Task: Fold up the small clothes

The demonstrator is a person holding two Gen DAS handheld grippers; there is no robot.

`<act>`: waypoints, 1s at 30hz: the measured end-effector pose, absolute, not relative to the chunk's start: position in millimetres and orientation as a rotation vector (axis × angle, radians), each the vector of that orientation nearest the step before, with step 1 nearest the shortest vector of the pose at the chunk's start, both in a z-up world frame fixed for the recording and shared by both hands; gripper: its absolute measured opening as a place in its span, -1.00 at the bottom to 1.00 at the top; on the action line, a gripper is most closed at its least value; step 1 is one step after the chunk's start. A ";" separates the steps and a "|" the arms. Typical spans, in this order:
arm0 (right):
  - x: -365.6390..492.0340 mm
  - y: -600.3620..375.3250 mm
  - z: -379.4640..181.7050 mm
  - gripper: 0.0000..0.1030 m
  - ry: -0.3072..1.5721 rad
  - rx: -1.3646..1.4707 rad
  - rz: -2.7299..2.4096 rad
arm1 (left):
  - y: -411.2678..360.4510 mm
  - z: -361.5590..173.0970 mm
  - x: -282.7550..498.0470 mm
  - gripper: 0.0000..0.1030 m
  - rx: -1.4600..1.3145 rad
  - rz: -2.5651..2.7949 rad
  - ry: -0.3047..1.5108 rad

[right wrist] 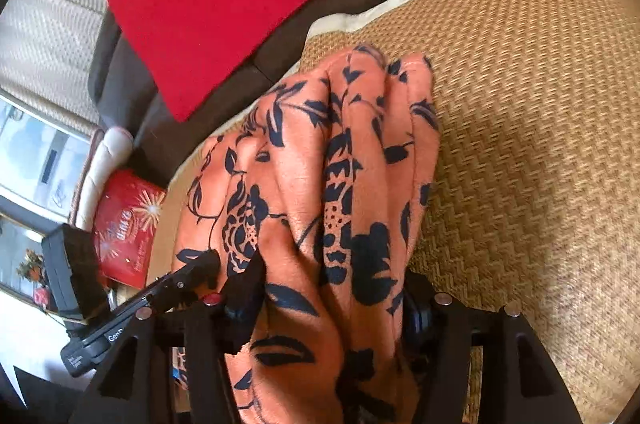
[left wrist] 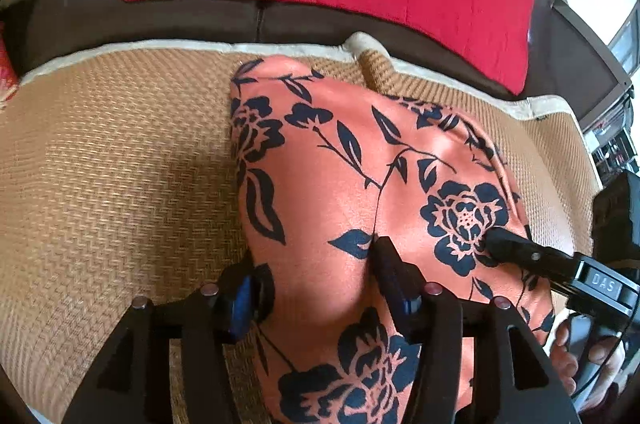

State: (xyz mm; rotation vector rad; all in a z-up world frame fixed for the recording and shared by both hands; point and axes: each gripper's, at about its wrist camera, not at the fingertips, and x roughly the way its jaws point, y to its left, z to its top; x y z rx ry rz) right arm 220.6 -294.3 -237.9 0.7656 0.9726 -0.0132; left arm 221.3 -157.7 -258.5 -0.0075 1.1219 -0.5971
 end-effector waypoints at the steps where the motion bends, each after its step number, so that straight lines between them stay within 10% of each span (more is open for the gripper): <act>1: 214.5 -297.3 -233.1 0.21 0.956 0.759 -0.023 | -153.4 -253.3 219.1 0.10 -0.004 -0.581 1.109; 8: 157.3 -293.1 -184.5 0.21 0.806 0.639 -0.150 | -114.2 -188.0 148.8 0.55 0.054 -0.438 0.819; 30: 23.2 -171.3 4.2 0.39 0.474 0.323 -0.069 | -52.4 -14.0 -18.5 0.99 0.116 -0.155 0.381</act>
